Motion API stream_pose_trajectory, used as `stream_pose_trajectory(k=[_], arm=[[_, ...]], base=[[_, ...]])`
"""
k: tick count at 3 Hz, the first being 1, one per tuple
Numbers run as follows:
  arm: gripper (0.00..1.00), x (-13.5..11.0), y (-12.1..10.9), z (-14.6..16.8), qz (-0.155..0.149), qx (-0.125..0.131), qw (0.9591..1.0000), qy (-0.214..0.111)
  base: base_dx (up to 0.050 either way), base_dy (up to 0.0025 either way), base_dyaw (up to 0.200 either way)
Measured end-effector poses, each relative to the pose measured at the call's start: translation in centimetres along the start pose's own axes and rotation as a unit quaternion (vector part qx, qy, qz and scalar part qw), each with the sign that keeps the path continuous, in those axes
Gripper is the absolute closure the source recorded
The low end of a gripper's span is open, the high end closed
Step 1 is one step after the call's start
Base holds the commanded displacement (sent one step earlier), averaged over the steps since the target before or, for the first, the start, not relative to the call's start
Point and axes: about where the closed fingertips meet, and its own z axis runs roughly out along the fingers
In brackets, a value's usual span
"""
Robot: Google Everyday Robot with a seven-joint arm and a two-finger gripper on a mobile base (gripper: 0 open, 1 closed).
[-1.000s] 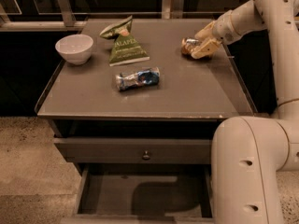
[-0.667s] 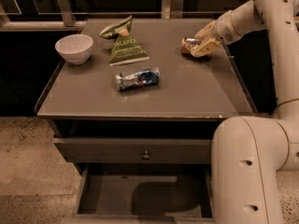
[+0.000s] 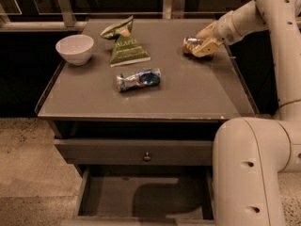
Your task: Place orange can into middle drawer
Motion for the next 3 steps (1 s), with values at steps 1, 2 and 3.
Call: stream_pose_trajectory(k=[1, 2, 3], arm=[[1.00, -0.7, 0.9, 0.6, 0.000, -0.019, 0.9998, -0.006], [1.00, -1.3, 2.0, -1.8, 0.011, -0.031, 0.9994, -0.011], [1.00, -1.9, 2.9, -5.3, 0.029, -0.026, 0.9990, -0.024]], base=[[0.000, 0.00000, 0.000], [0.000, 0.00000, 0.000], [0.000, 0.00000, 0.000]])
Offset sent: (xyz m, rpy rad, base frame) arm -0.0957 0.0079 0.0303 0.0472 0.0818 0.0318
